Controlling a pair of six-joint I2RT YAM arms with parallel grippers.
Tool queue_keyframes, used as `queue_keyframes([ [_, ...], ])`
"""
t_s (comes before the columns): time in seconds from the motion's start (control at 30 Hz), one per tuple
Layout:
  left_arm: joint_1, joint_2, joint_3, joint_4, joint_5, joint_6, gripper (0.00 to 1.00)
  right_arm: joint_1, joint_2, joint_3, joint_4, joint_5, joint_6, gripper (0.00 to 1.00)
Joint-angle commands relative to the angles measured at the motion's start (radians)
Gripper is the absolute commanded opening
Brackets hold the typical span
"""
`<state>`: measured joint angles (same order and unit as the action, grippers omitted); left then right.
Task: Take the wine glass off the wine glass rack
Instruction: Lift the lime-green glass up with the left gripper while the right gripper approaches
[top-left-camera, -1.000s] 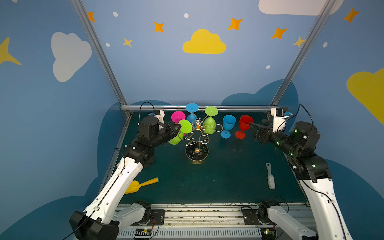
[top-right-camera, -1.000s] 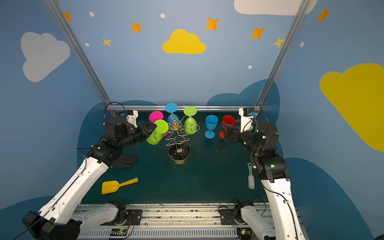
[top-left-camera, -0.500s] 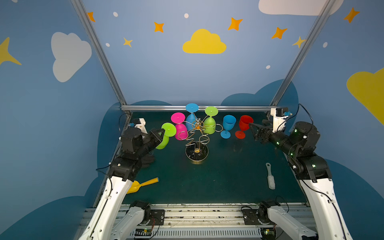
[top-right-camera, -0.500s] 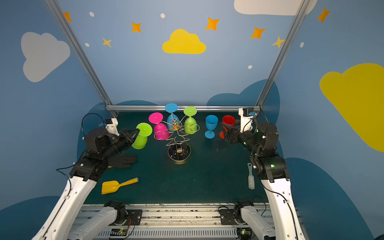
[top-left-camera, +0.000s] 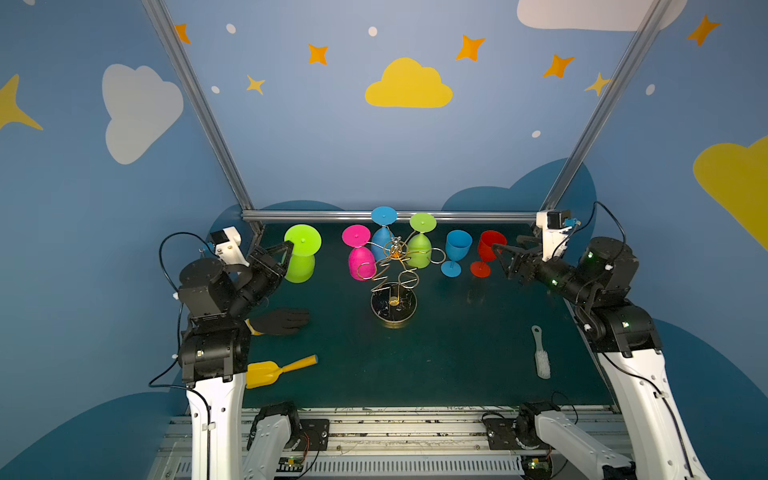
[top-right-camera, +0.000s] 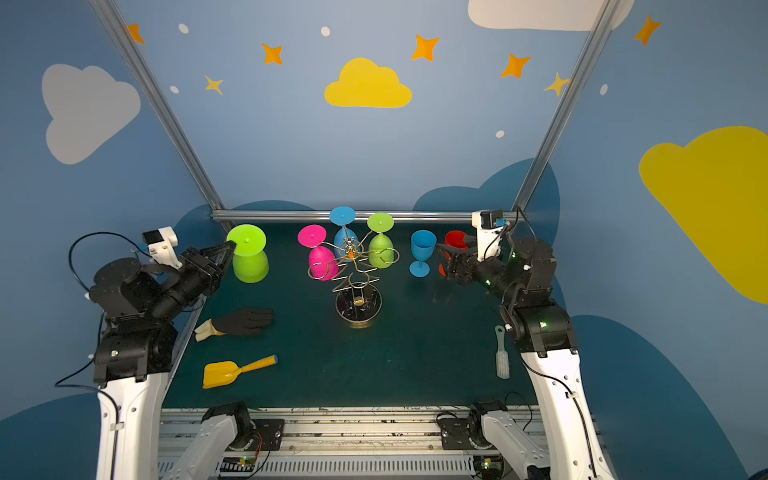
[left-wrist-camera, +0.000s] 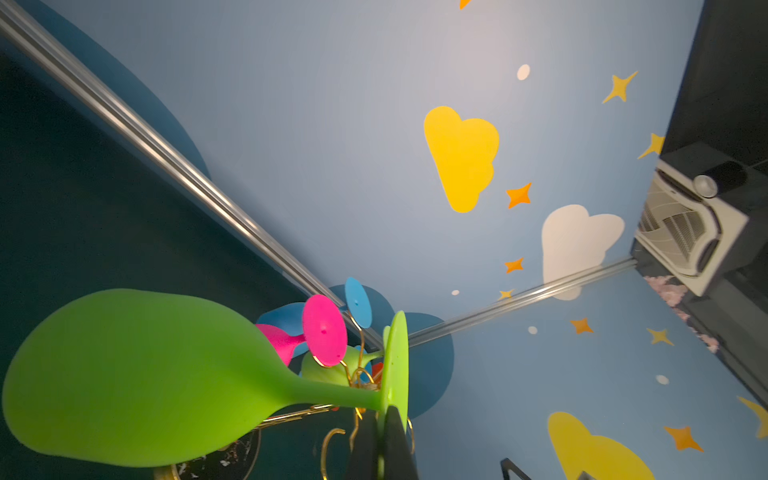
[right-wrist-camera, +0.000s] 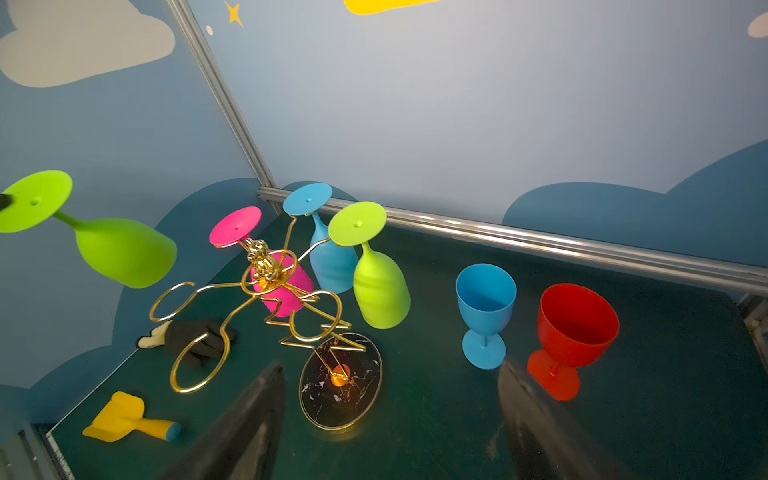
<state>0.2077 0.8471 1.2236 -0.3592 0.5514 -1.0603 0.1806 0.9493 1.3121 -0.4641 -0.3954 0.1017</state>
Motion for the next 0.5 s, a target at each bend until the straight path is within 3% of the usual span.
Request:
queue_keyframes([
  [0.0,0.01,0.041,0.056,0.154,0.18,-0.087,0.03,0.007,0.003,0.037,0.095,-0.089,0.021,0.79],
  [0.27,0.012,0.112,0.214,0.161,0.32,-0.073,0.03,0.055,0.039,0.049,0.219,-0.211,0.032,0.79],
  [0.47,0.008,0.137,0.249,0.306,0.386,-0.189,0.03,0.152,0.082,0.091,0.266,-0.267,-0.031,0.79],
])
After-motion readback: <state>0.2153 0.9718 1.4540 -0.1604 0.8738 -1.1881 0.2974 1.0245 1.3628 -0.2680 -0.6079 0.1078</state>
